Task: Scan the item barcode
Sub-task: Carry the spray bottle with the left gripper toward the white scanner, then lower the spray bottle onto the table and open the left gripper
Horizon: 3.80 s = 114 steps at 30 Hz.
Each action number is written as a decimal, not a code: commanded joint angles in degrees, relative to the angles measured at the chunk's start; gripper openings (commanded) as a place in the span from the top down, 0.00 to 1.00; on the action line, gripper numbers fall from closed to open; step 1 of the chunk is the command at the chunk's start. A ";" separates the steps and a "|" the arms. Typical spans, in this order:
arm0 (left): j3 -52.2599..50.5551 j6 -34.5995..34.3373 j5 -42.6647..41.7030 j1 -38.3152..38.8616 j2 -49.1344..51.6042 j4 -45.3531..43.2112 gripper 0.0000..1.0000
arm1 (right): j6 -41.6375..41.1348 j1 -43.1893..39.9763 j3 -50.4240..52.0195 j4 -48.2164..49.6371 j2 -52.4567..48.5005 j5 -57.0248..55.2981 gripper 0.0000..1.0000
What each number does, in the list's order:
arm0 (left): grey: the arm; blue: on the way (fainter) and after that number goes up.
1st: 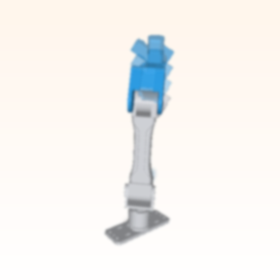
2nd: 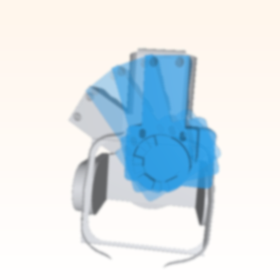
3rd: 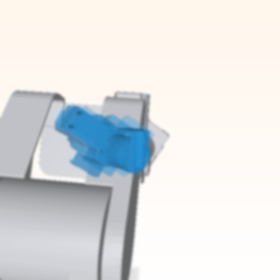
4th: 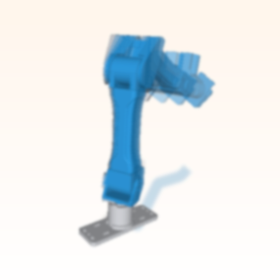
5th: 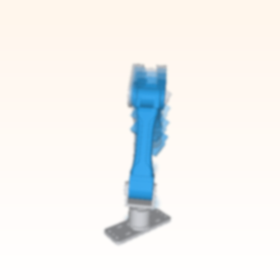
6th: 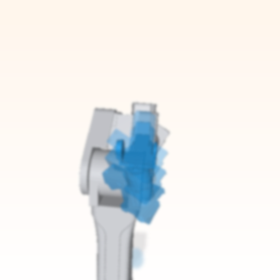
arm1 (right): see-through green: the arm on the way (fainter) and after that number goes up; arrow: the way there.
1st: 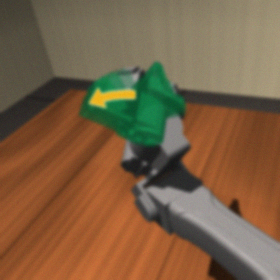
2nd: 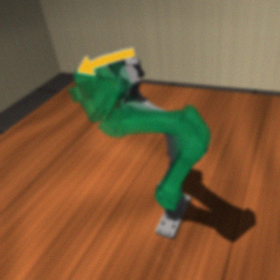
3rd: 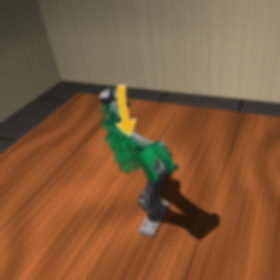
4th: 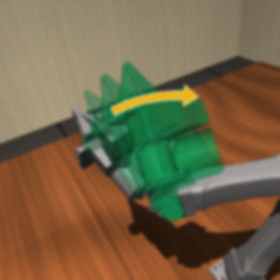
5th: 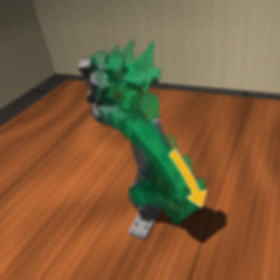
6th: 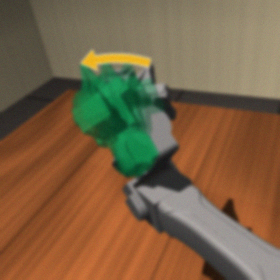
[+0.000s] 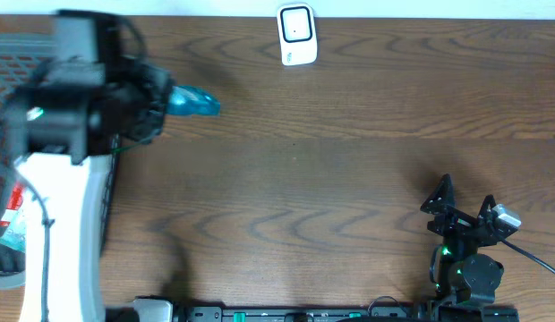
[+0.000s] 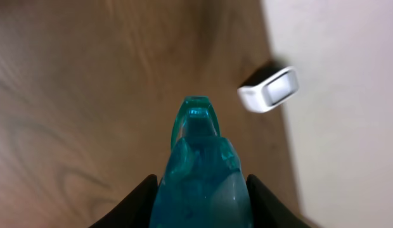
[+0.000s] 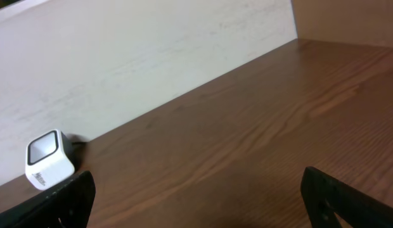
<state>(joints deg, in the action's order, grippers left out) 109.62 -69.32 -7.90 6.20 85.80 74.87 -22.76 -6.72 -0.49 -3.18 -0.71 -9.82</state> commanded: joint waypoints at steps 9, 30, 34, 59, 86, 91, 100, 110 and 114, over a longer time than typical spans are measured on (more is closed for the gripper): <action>0.37 -7.98 6.03 11.15 15.58 3.67 0.66 | 0.74 0.81 0.17 -0.07 0.22 -0.13 0.01; 0.37 -15.47 7.54 16.28 28.00 3.50 0.66 | 0.74 0.81 0.17 -0.07 0.04 -0.13 0.01; 0.37 -15.47 8.61 16.26 28.00 3.54 0.66 | 0.74 0.83 0.17 -0.07 -0.72 -0.13 0.01; -4.11 -21.00 11.50 16.28 29.35 2.84 0.65 | 0.74 0.81 0.17 -0.07 -3.17 -0.13 0.01; -4.07 -20.02 15.06 16.22 36.13 -4.04 0.30 | 0.74 0.81 0.17 -0.07 -3.17 -0.13 0.01; -4.02 -18.78 15.04 16.22 35.10 -3.87 0.12 | 0.74 0.81 0.17 -0.07 -3.17 -0.13 0.01; -3.98 -17.31 15.13 15.65 29.14 -3.87 0.02 | 0.74 0.81 0.17 -0.07 -3.17 -0.13 0.01; -3.98 -15.80 15.06 13.94 26.10 -3.85 0.02 | 0.74 0.81 0.17 -0.07 -3.17 -0.13 0.01; -3.06 -14.29 15.98 13.07 25.31 -4.26 0.01 | 0.74 0.81 0.17 -0.07 -3.17 -0.13 0.01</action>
<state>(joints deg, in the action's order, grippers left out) 105.65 -85.82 6.39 20.23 111.66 70.41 -22.76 -6.72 -0.49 -3.18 -3.75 -9.82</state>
